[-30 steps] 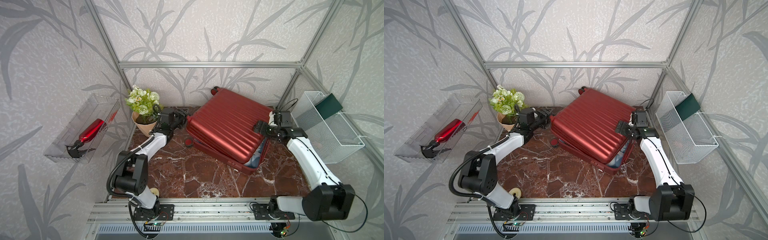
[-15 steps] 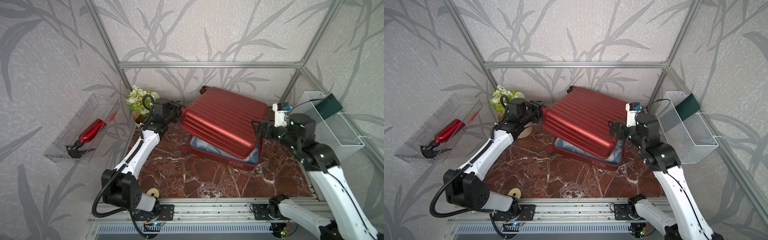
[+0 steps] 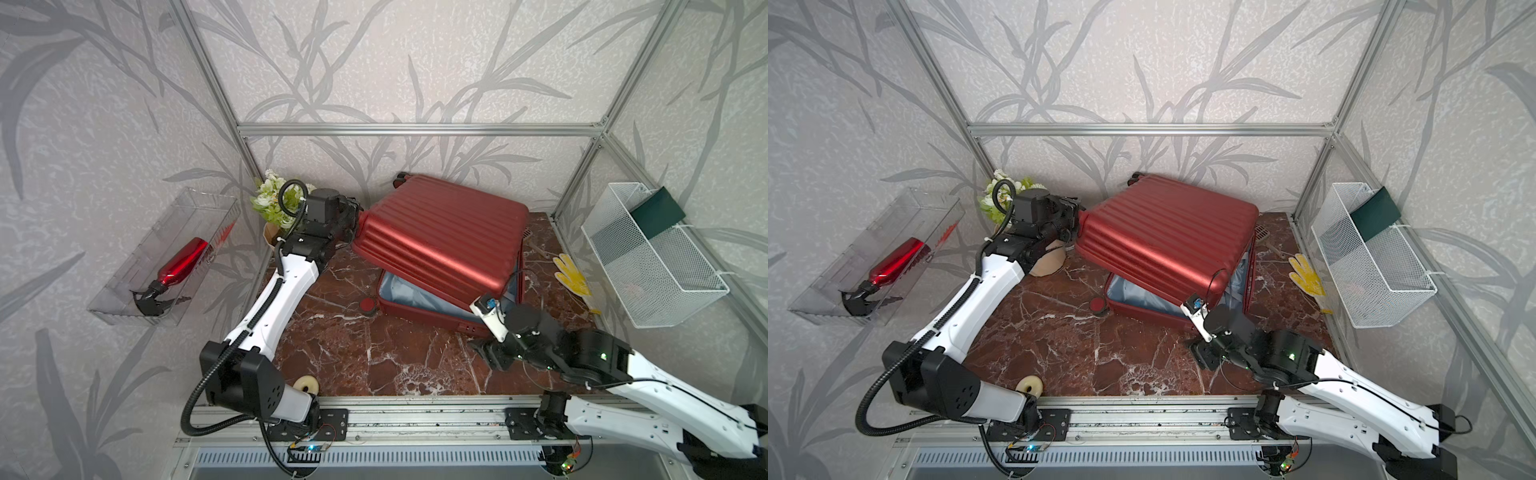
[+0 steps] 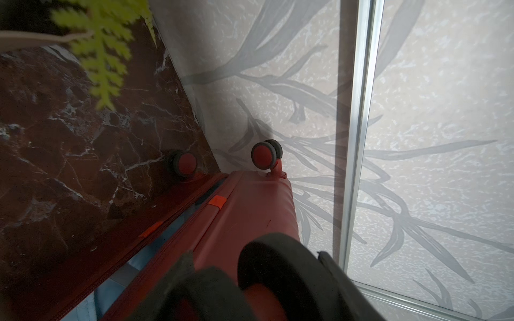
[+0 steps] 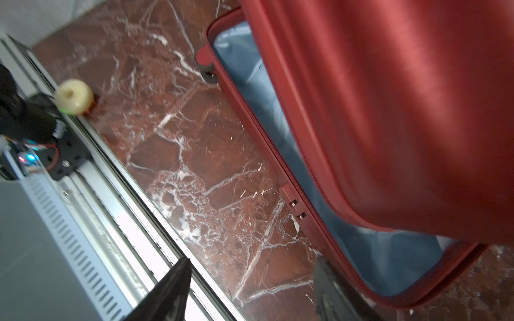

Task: Open the suitcase zippers
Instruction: Open the suitcase at the center of the board.

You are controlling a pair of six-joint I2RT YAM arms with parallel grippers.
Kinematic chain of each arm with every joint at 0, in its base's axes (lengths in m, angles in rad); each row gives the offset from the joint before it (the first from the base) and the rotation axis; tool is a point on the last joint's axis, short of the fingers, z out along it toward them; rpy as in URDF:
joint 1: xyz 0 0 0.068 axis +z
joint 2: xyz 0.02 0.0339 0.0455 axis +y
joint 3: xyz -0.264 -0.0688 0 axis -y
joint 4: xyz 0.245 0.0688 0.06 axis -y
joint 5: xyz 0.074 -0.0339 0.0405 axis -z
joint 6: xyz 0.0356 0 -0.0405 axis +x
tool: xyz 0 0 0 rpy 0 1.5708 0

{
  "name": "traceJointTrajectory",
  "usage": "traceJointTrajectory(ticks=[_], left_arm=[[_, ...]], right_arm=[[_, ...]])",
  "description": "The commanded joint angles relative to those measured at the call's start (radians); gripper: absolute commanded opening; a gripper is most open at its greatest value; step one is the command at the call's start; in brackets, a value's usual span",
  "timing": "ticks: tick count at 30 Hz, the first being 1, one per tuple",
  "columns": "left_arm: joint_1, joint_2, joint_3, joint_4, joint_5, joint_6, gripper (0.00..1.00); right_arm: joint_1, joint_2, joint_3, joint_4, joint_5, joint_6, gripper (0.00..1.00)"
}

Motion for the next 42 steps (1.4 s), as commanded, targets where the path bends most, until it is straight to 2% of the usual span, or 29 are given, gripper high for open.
traceJointTrajectory(ticks=[1,3,5,9,11,13,16,19,21,27,30,37,42], left_arm=[[0.025,-0.13,0.089,0.117,-0.178,0.014,0.0],[0.026,-0.146,0.092,0.114,-0.194,0.023,0.0],[0.026,-0.159,0.1,0.113,-0.195,0.028,0.0],[0.025,-0.16,0.112,0.113,-0.18,0.043,0.0],[0.026,-0.155,0.112,0.108,-0.189,0.055,0.0],[0.028,-0.149,0.107,0.105,-0.186,0.06,0.0],[0.03,-0.135,0.107,0.099,-0.173,0.081,0.08],[0.037,-0.115,0.111,0.083,-0.166,0.099,0.09],[0.045,-0.104,0.113,0.08,-0.152,0.105,0.18],[0.059,-0.073,0.166,0.043,-0.133,0.188,0.64],[0.059,-0.065,0.218,-0.018,-0.152,0.275,0.98],[0.059,-0.051,0.313,-0.171,-0.22,0.512,0.99],[0.045,-0.061,0.326,-0.219,-0.139,0.617,0.99]], right_arm=[[0.052,0.063,-0.041,0.099,0.224,0.028,0.68],[0.067,0.088,-0.091,0.197,0.322,0.02,0.67],[0.089,0.109,-0.161,0.392,0.421,-0.053,0.67],[0.082,0.185,-0.246,0.813,0.574,-0.305,0.66],[0.052,0.249,-0.274,1.079,0.598,-0.487,0.6],[-0.015,0.318,-0.242,1.185,0.573,-0.565,0.53],[-0.105,0.403,-0.169,1.309,0.549,-0.673,0.45],[-0.166,0.429,-0.047,1.241,0.462,-0.665,0.39],[-0.199,0.438,0.018,1.205,0.411,-0.645,0.38],[-0.273,0.511,0.229,1.084,0.299,-0.6,0.39],[-0.341,0.598,0.378,0.998,0.235,-0.542,0.4],[-0.488,0.881,0.766,0.819,0.128,-0.401,0.4],[-0.518,1.004,0.947,0.747,0.104,-0.39,0.4]])
